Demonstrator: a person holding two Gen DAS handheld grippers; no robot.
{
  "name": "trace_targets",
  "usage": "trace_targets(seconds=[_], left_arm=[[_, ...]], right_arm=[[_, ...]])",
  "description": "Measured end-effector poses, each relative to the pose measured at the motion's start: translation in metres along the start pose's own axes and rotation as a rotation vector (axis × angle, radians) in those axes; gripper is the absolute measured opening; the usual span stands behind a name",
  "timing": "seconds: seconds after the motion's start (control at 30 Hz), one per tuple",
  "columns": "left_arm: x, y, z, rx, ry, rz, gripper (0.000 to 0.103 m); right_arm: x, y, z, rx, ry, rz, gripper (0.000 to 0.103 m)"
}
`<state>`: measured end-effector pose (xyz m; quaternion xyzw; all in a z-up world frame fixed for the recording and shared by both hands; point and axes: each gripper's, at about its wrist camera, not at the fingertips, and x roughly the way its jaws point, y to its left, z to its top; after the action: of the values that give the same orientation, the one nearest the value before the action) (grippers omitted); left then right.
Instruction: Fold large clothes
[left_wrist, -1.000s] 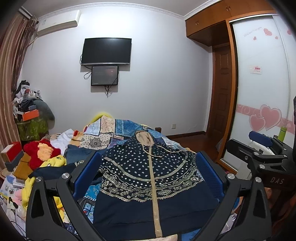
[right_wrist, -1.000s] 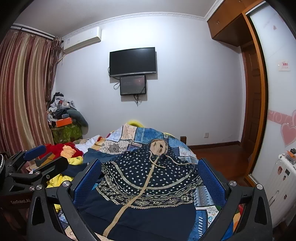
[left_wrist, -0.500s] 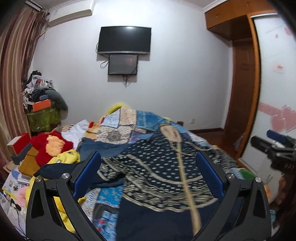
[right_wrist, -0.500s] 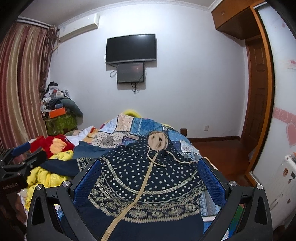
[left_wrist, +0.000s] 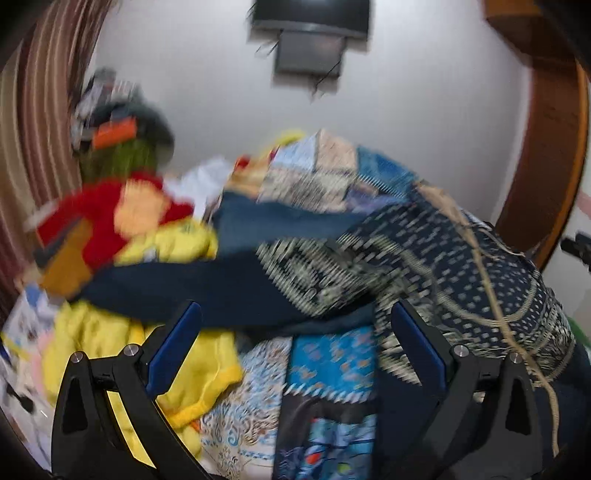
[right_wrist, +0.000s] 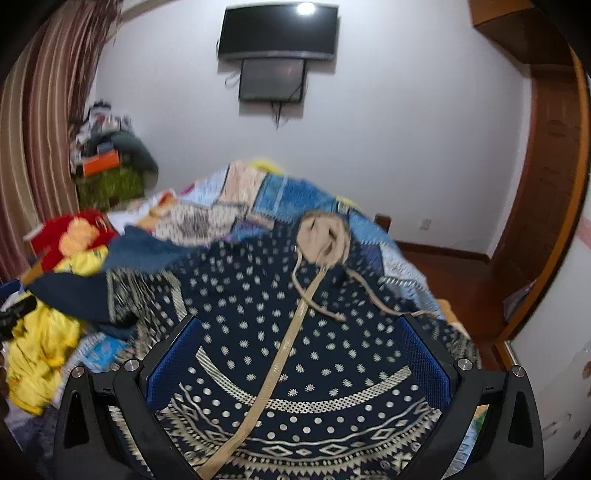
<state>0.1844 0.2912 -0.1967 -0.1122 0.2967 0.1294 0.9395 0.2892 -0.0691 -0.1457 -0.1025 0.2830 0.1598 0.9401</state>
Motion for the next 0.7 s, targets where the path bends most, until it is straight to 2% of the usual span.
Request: trace_targets(seconds=[0.13,0.23,0.4,0.5,0.57,0.6,0.63,0.7], left_arm=[[0.042,0.046,-0.015,-0.152,0.104,-0.024,0.101],[0.063,0.071,-0.021,-0.242,0.15,-0.043,0.089],[0.094,0.114,-0.025,-0.41,0.176,-0.042,0.082],[0.108,0.137,-0.023,-0.493,0.179,-0.015,0.074],[0.111,0.15,-0.018,-0.517,0.158,0.042,0.069],[0.111,0.156,-0.013,-0.516,0.144,0.091,0.063],[0.11,0.162,-0.009,-0.521,0.132,0.119,0.054],[0.109,0.169,0.0,-0.525,0.117,0.16,0.043]], right_arm=[[0.035,0.005,-0.013,-0.004,0.064,0.022,0.103],[0.051,0.007,-0.021,0.0,0.098,0.031,0.103],[0.055,0.006,-0.029,0.007,0.119,0.033,0.103],[0.054,0.003,-0.029,0.024,0.116,0.038,0.103],[0.053,0.002,-0.028,0.031,0.117,0.04,0.103],[0.053,0.001,-0.028,0.033,0.118,0.041,0.103],[0.052,0.001,-0.028,0.034,0.118,0.04,0.103],[0.051,0.0,-0.027,0.034,0.119,0.039,0.103]])
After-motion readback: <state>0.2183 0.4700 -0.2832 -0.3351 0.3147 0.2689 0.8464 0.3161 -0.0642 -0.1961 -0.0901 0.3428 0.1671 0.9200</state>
